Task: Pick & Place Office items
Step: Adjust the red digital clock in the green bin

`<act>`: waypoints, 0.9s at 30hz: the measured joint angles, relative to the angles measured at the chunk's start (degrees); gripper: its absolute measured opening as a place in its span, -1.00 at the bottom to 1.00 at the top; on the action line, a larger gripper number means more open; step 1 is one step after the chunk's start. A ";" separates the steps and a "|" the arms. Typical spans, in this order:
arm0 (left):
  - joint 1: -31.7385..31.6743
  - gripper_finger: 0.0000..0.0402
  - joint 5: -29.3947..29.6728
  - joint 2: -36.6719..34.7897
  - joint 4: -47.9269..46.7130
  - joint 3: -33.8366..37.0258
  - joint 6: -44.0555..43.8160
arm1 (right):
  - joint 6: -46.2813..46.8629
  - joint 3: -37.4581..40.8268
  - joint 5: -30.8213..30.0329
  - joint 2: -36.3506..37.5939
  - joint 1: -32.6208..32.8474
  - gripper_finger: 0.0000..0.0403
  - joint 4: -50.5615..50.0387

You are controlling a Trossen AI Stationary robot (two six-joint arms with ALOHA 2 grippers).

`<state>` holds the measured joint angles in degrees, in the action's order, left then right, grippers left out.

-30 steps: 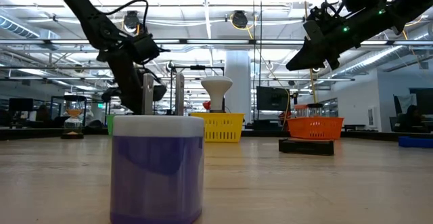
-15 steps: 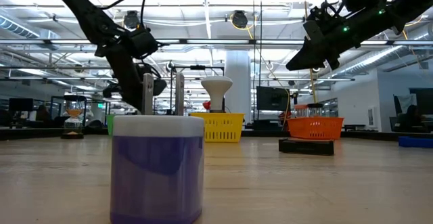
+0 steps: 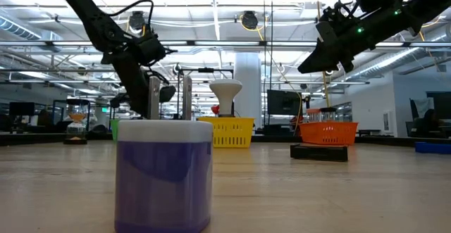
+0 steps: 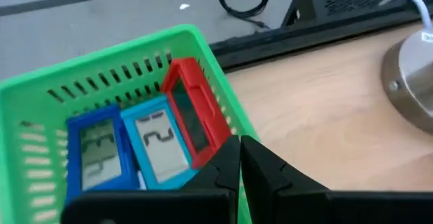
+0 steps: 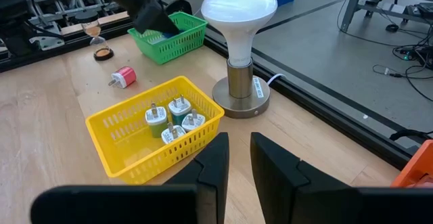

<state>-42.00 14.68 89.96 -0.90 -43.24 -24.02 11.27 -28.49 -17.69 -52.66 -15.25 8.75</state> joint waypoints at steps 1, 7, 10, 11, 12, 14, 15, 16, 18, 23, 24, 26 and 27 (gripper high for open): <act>0.01 -0.95 0.34 0.74 0.58 -0.04 -0.11 | 0.00 0.00 0.00 -0.01 0.00 -0.73 0.00; -0.25 -0.95 3.05 1.49 -0.79 -0.05 -0.70 | 0.00 0.00 0.00 0.00 -0.01 -0.73 0.00; 0.07 -0.95 5.80 0.11 -3.18 -0.05 -1.87 | 0.00 0.00 0.00 0.00 0.00 -0.73 0.00; 0.26 -0.95 7.45 -0.25 -3.88 -0.05 -2.15 | 0.00 0.00 -0.01 0.00 0.00 -0.73 0.00; 0.55 -0.95 8.91 -0.66 -4.86 -0.05 -2.47 | 0.00 0.00 0.00 -0.01 0.01 -0.73 0.00; 0.89 -0.95 10.98 -2.03 -7.33 0.03 -2.94 | 0.00 0.00 0.00 -0.01 0.00 -0.73 0.00; 0.93 -0.95 11.64 -2.79 -7.88 0.04 -3.02 | 0.00 0.00 -0.02 0.00 -0.01 -0.73 0.00; 0.93 -0.95 12.27 -3.40 -8.24 -0.02 -3.08 | 0.00 0.00 0.00 0.00 0.01 -0.73 0.02; 0.92 -0.95 12.67 -4.61 -10.06 0.00 -3.08 | 0.00 0.00 0.00 -0.02 -0.01 -0.73 0.00; 0.96 -0.95 12.81 -7.84 -11.17 0.04 -1.92 | 0.00 0.00 -0.02 0.00 -0.01 -0.73 0.00; 1.21 -0.95 12.84 -8.44 -11.23 0.04 -1.45 | 0.00 0.00 0.00 0.00 0.01 -0.73 0.00; 2.11 -0.95 12.94 -9.15 -11.19 0.03 0.42 | 0.00 0.00 0.00 0.00 0.00 -0.73 0.00; 2.69 -0.95 12.89 -9.36 -11.25 0.02 1.19 | 0.00 0.00 0.00 -0.02 -0.01 -0.73 0.01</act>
<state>-39.31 27.57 80.60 -12.16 -43.22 -22.83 11.27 -28.49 -17.69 -52.68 -15.26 8.77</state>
